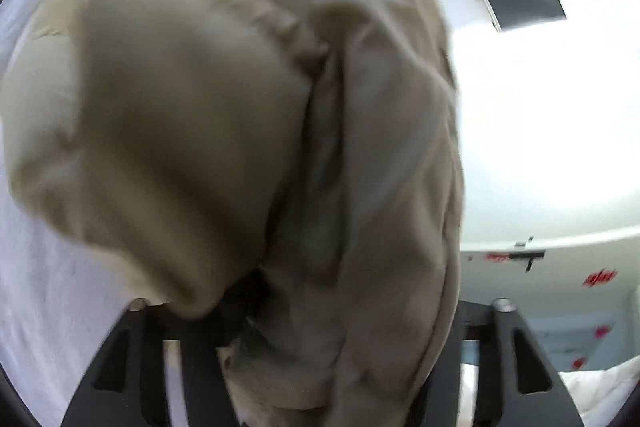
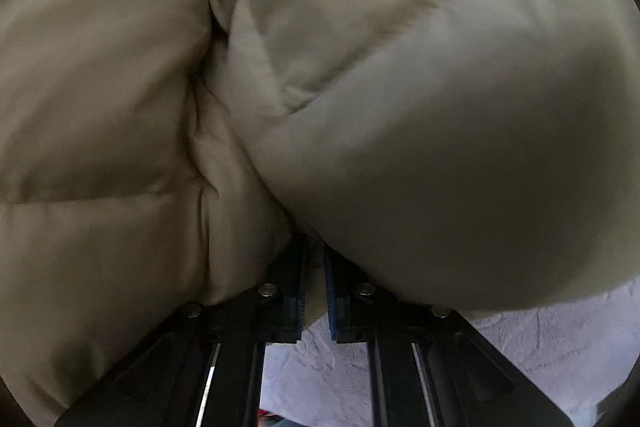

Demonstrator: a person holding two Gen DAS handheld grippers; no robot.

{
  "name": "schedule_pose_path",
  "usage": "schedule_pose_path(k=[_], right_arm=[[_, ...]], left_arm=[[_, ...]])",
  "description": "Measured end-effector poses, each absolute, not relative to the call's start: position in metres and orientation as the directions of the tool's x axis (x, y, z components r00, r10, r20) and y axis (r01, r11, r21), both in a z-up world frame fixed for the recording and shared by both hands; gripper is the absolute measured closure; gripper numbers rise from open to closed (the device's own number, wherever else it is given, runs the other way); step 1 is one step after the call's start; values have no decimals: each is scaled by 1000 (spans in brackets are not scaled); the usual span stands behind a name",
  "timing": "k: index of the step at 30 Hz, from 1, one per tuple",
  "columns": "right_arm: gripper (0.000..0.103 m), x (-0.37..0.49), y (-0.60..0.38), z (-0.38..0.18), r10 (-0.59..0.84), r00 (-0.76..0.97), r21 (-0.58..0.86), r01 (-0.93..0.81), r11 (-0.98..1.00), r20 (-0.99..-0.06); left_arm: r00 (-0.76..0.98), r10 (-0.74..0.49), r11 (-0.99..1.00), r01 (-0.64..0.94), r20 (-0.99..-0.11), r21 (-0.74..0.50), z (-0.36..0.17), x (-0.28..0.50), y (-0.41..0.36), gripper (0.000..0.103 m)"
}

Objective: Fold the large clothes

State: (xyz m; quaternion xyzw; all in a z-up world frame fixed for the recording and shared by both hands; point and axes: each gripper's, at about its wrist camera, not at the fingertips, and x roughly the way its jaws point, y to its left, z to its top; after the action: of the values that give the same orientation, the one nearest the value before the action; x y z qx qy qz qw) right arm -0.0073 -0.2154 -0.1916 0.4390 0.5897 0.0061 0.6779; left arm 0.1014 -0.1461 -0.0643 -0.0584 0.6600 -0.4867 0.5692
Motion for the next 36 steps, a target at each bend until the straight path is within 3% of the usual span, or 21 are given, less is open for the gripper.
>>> schedule_pose_path(k=[3,9,11,13,16,17,18,23,27,29,32,34,35,36], right_arm=[[93,-20,-231,-186,572,334,653,516,554,-749],[93,-64,-278,-143,518,407,656,529,539,-753],[92,-74,-291,-131,481,426,642,540,544,-766],[88,-84,-304,-121,446,442,628,556,544,-778],[63,-96,-318,-108,402,461,611,573,547,-791],[48,-105,-321,-102,385,469,606,577,547,-795],[43,-110,-324,-96,367,481,603,581,547,-796],[43,-131,-330,-67,296,540,604,586,539,-788],[28,-129,-328,-45,302,616,666,530,525,-728],[28,-123,-329,-45,291,620,660,522,540,-728],[30,-92,-327,-56,248,573,598,572,561,-781],[68,-74,-331,-66,239,540,566,592,573,-807],[80,-72,-331,-69,242,523,552,592,588,-818],[82,-66,-331,-72,212,485,500,603,622,-848]], left_arm=[[-357,-619,519,482,-699,-706,-72,93,-176,24],[-388,-617,535,432,-685,-726,-93,76,-211,22],[-401,-612,536,424,-682,-730,-96,72,-216,14],[-406,-617,533,415,-674,-738,-95,66,-219,14],[-414,-627,519,410,-660,-750,-94,63,-231,14],[-411,-620,522,419,-668,-743,-97,62,-235,14],[-404,-612,532,425,-680,-732,-100,61,-245,14],[-404,-603,551,412,-688,-726,-108,46,-283,14],[-400,-592,564,414,-699,-714,-109,62,-306,14],[-396,-585,572,418,-708,-706,-123,91,-302,14],[-353,-578,573,466,-736,-674,-103,89,-306,14],[-278,-590,552,547,-758,-630,-89,97,-312,14],[-240,-592,549,578,-769,-603,-77,102,-307,14],[-164,-595,550,631,-787,-547,-61,103,-296,14]])
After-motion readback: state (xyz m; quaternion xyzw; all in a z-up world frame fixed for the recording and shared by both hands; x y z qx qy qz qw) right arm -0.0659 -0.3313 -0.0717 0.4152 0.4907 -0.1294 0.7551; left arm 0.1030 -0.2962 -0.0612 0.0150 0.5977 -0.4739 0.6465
